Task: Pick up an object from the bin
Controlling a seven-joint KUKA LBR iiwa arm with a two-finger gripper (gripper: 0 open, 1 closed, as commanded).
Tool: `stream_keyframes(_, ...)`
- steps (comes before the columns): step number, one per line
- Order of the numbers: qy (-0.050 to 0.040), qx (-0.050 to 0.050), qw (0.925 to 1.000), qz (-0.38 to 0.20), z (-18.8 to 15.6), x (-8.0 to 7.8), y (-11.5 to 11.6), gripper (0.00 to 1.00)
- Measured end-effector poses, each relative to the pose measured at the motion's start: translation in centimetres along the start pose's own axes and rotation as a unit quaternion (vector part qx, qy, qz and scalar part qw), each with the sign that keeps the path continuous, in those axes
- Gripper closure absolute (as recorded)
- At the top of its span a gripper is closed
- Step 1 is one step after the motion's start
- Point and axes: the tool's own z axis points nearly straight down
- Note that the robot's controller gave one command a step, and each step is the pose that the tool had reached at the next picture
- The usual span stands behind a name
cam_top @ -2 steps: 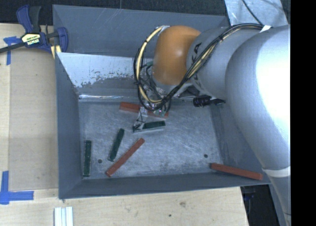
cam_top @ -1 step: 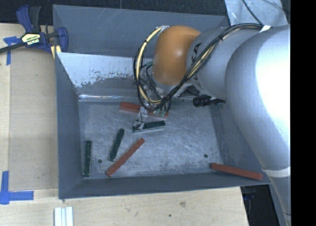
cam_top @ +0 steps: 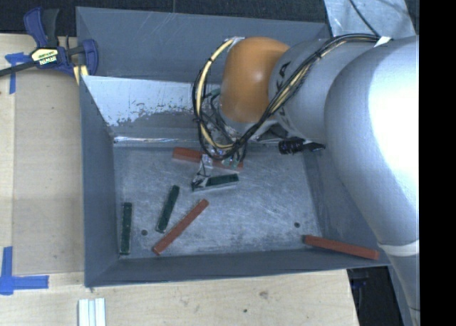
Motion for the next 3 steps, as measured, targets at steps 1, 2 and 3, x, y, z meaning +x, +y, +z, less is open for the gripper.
stream_keyframes(1,-0.0051,-0.001,1.0000,0.000,-0.2,-0.2,0.0,1.00)
stream_keyframes(2,-0.0049,-0.001,1.0000,0.001,-2.2,-0.4,0.0,1.00)
stream_keyframes(3,-0.0063,-0.002,1.0000,0.001,-8.0,-0.6,-0.1,1.00)
